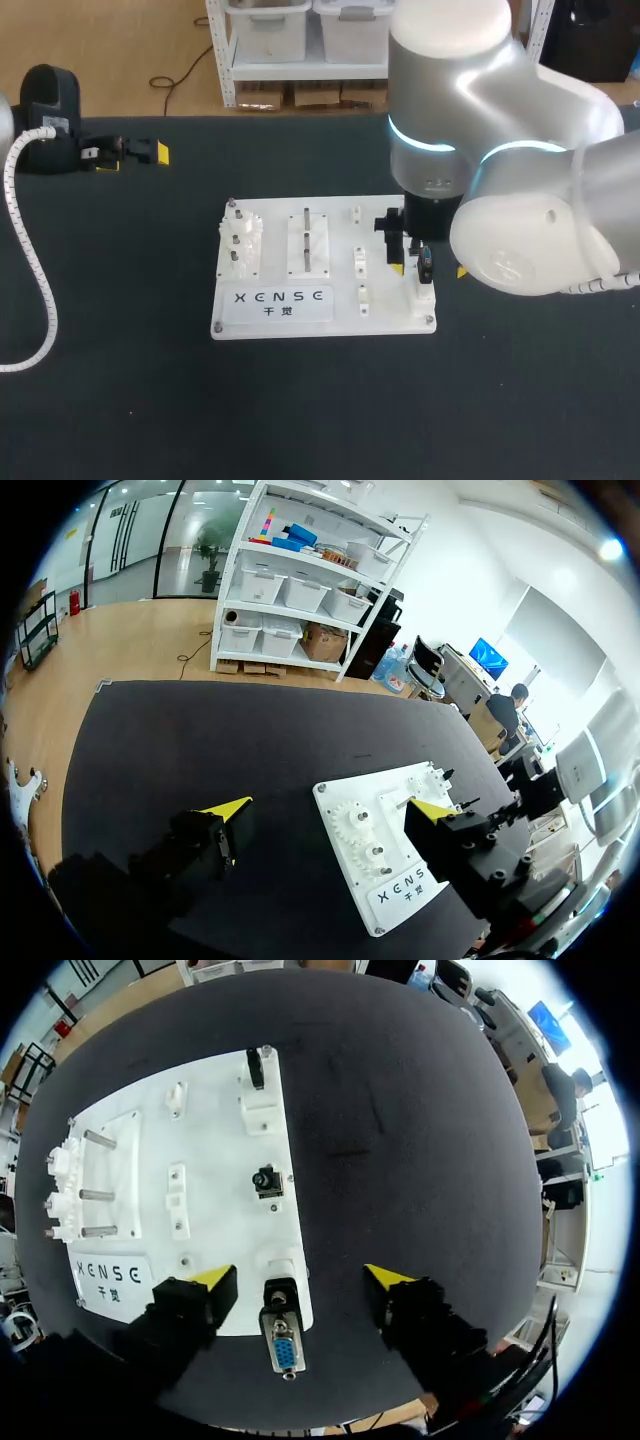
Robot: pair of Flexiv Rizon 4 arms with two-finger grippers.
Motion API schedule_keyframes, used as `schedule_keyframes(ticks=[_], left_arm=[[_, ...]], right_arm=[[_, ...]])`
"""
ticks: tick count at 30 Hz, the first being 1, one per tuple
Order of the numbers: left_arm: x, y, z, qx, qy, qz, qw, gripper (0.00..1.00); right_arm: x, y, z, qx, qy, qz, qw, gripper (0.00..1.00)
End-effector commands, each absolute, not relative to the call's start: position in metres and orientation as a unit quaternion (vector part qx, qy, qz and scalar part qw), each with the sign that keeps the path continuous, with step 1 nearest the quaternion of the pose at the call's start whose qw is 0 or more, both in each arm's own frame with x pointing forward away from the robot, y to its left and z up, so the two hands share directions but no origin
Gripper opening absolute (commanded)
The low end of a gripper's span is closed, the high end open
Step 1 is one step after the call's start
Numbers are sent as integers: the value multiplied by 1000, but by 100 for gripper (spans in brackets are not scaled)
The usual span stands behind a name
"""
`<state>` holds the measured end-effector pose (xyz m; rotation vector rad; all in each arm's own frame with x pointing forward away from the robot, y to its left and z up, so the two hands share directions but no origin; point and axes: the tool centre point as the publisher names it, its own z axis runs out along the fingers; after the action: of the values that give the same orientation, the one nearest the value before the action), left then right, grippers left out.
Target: Insert the USB connector, Ethernet cable, and multi-pin plug into their matching sockets one by one.
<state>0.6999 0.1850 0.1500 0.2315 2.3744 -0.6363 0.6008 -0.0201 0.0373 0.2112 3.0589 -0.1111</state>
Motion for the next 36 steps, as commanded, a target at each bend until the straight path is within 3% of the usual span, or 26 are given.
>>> schedule_keyframes(ticks=[1, 36], left_arm=[[700, 185, 150, 88, 908, -243, 330, 100], [700, 185, 150, 88, 908, -243, 330, 100]], right_arm=[[598, -25, 44, 72, 996, -34, 45, 100], [599, -35, 80, 117, 989, -48, 80, 100]])
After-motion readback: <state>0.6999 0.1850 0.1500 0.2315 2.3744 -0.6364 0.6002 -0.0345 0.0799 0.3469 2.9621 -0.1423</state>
